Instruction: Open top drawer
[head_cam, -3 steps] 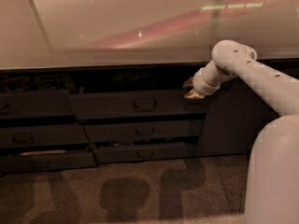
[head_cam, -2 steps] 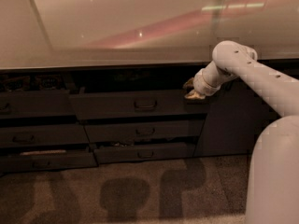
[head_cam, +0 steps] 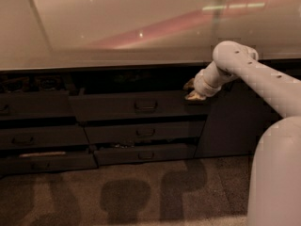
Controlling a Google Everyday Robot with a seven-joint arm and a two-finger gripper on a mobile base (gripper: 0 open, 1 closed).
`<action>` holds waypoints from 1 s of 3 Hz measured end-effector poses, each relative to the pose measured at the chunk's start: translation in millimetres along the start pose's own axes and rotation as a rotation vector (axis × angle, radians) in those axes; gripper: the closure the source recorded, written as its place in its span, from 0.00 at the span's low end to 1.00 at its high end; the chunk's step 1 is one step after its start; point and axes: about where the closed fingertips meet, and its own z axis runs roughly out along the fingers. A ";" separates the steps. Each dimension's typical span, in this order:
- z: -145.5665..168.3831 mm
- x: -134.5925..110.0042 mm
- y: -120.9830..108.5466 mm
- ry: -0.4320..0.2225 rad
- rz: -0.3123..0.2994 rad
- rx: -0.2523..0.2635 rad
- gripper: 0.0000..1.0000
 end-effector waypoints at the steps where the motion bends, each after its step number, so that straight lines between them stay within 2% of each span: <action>1: -26.0 3.7 1.4 0.024 -0.052 0.060 1.00; 2: -33.3 1.0 -1.0 0.024 -0.053 0.061 1.00; 3: -60.1 6.1 12.7 0.044 -0.103 0.144 1.00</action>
Offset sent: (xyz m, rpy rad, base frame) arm -0.2260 -0.0097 -0.1863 -0.0782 0.0658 0.1638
